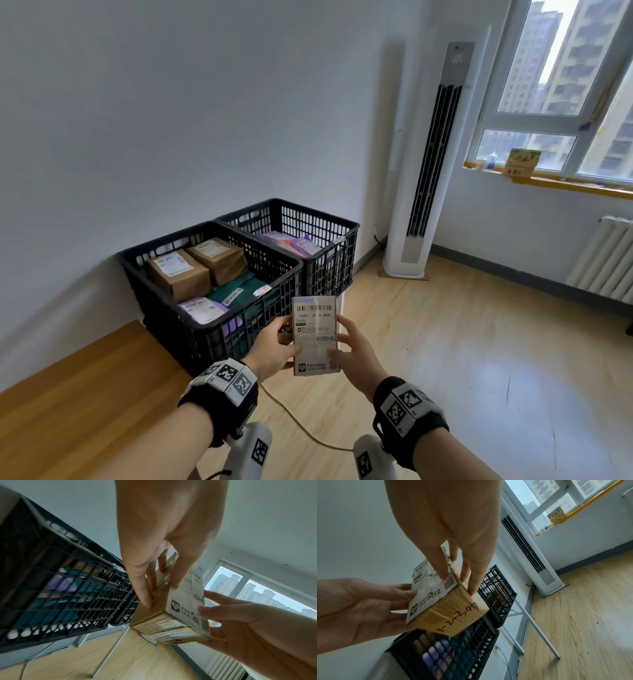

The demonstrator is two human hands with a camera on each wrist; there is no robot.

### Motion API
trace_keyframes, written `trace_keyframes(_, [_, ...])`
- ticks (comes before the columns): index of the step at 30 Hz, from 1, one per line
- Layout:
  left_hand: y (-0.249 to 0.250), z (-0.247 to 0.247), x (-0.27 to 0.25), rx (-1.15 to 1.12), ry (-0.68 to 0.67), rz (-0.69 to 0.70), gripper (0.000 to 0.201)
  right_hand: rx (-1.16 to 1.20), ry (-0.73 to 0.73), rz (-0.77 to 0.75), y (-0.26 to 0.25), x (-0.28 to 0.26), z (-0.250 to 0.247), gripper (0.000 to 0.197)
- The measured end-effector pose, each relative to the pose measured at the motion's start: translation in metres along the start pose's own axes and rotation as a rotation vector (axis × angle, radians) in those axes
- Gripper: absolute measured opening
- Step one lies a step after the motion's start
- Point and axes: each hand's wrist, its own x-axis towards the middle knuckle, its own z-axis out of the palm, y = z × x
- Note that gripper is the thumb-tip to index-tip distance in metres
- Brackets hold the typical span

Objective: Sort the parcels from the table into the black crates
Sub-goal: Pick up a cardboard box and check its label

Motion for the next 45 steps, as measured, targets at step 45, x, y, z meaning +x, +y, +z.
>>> trace_keyframes(45, [0.210, -0.007, 0.471, 0.099, 0.293, -0.137, 0.037, -0.275, -0.678, 0.029, -0.164, 0.569, -0.168, 0.064])
